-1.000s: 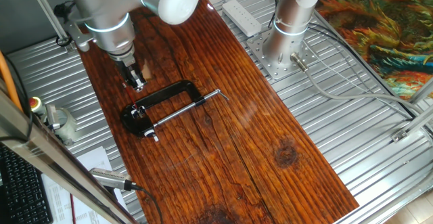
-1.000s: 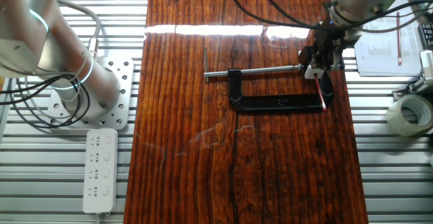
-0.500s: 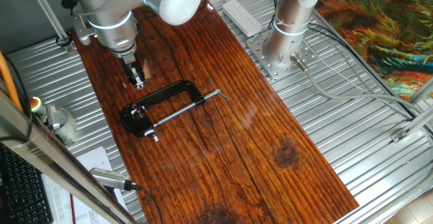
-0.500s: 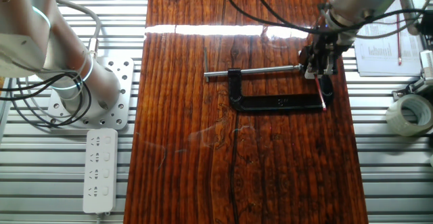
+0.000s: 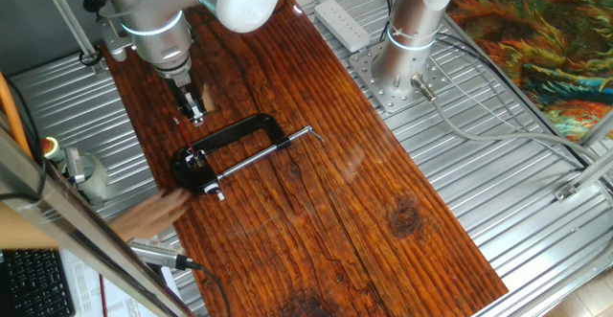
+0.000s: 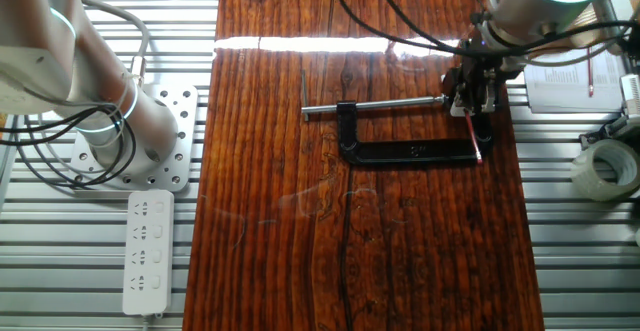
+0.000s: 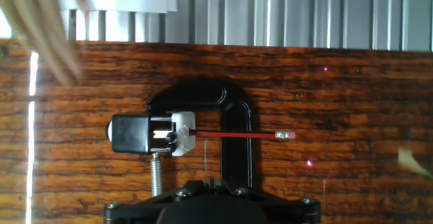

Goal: Insert the pencil into the pencil sharpener

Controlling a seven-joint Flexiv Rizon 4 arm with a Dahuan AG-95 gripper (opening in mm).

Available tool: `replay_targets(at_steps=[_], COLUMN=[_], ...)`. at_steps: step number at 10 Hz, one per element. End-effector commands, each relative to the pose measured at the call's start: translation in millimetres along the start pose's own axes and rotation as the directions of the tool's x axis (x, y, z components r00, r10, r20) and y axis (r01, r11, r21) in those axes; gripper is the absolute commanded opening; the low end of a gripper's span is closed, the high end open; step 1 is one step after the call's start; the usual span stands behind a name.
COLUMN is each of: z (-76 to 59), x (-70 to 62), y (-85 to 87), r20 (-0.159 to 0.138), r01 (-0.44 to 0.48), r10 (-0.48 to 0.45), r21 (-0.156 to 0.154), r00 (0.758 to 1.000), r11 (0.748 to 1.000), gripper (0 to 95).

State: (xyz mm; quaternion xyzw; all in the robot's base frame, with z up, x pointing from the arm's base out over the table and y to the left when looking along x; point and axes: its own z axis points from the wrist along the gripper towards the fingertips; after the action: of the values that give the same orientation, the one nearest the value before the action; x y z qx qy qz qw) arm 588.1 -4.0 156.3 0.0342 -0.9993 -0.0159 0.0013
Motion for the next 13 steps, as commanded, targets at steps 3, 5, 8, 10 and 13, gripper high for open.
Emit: replay_targets(at_steps=[3,5,8,10,13], z=[0.6,0.7,0.8,0.8,1.6], x=[2.6,2.7,2.7,2.7,3.2], y=[-1.4,-1.4,-1.5,-1.5,-1.8], r20=[0.035,0.038,0.041,0.048,0.047], r01=[0.005,0.017,0.029,0.043,0.059], r10=[-0.005,-0.017,-0.029,-0.042,-0.058], r21=[0.001,-0.001,-0.007,-0.016,-0.016], r00=[0.999,0.999,0.999,0.998,0.997], r11=[1.0,1.0,1.0,0.999,0.998], gripper=[0.0,0.0,0.0,0.0,0.0])
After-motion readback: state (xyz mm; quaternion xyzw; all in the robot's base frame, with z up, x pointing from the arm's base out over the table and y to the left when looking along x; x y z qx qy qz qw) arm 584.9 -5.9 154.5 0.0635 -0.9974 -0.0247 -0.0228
